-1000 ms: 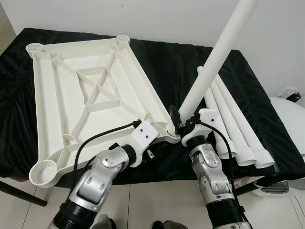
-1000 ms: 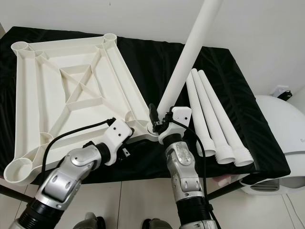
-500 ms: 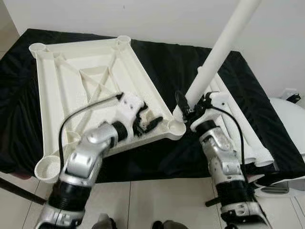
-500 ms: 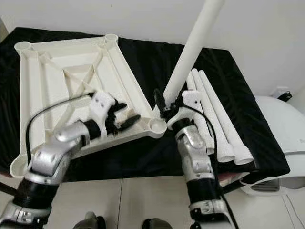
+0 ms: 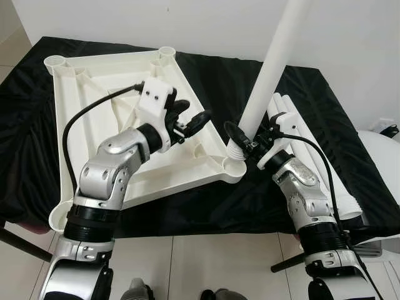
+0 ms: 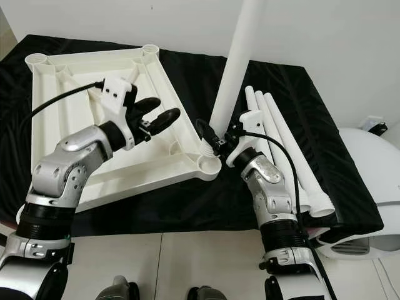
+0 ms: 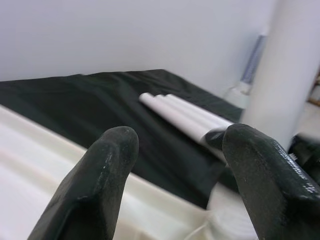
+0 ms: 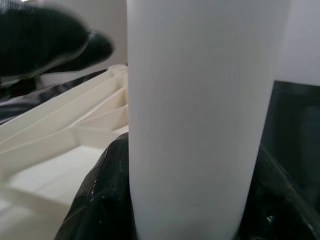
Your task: Building children table
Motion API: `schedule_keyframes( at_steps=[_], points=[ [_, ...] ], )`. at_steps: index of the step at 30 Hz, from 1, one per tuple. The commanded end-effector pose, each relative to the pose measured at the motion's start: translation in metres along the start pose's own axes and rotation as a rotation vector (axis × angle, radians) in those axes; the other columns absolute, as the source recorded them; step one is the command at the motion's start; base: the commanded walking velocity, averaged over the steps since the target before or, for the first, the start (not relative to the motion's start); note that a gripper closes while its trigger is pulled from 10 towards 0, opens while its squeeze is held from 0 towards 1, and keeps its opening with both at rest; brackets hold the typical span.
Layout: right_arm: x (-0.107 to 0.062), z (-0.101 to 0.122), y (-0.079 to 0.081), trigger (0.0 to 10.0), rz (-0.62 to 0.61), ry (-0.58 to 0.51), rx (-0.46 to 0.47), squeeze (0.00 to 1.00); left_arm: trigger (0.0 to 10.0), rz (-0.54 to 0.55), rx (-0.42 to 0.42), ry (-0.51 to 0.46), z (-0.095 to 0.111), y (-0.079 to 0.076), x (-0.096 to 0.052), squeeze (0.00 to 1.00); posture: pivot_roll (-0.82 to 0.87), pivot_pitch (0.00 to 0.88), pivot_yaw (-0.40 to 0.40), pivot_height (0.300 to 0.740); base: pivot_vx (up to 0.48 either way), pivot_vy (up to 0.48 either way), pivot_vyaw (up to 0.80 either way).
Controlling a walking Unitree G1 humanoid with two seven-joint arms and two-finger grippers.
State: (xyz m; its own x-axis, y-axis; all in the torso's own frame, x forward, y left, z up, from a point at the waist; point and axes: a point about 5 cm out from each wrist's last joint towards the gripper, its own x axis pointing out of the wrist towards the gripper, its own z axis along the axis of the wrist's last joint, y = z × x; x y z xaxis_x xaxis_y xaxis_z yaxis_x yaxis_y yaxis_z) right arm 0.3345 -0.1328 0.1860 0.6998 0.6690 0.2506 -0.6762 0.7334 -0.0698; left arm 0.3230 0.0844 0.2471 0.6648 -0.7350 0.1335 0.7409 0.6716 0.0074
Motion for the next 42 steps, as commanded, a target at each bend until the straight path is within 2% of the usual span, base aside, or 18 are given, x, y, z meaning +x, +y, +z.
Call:
schedule_keyframes(
  at_steps=[1, 4, 10, 21, 31, 33, 42],
  points=[
    [-0.001, -0.002, 0.000, 10.0, 0.035, 0.022, -0.001, 0.00, 10.0, -0.156, -0.018, 0.015, -0.002, -0.013, 0.005, 0.00, -0.01, 0.046, -0.072, 0.740, 0.000, 0.000, 0.00],
    [-0.001, -0.005, 0.004, 10.0, 0.107, 0.048, 0.003, 0.00, 10.0, -0.220, -0.032, 0.005, -0.001, -0.026, 0.009, 0.00, -0.01, 0.041, -0.070, 0.740, 0.000, 0.000, 0.00],
    [-0.002, -0.006, 0.003, 10.0, 0.140, 0.065, -0.004, 0.00, 10.0, -0.292, -0.051, -0.013, 0.004, -0.037, 0.010, 0.00, 0.00, 0.036, -0.069, 0.740, 0.000, 0.000, 0.00],
    [-0.002, -0.010, 0.004, 10.0, 0.245, 0.124, -0.039, 0.00, 10.0, -0.388, -0.069, -0.061, 0.023, -0.045, 0.013, 0.00, 0.00, 0.036, -0.075, 0.740, 0.000, 0.000, 0.00],
    [-0.001, -0.011, 0.006, 10.0, 0.285, 0.143, -0.061, 0.00, 10.0, -0.409, -0.111, -0.070, 0.025, -0.048, 0.017, 0.00, 0.00, 0.034, -0.076, 0.740, 0.000, 0.000, 0.00],
    [-0.001, -0.010, 0.007, 10.0, 0.297, 0.141, -0.083, 0.00, 10.0, -0.419, -0.132, -0.030, 0.022, -0.049, 0.018, 0.00, -0.01, 0.034, -0.071, 0.740, 0.000, 0.000, 0.00],
    [-0.001, -0.008, 0.008, 10.0, 0.306, 0.132, -0.099, 0.00, 10.0, -0.396, -0.152, 0.037, 0.014, -0.047, 0.021, 0.00, -0.01, 0.033, -0.064, 0.740, 0.000, 0.000, 0.00]
  ],
)
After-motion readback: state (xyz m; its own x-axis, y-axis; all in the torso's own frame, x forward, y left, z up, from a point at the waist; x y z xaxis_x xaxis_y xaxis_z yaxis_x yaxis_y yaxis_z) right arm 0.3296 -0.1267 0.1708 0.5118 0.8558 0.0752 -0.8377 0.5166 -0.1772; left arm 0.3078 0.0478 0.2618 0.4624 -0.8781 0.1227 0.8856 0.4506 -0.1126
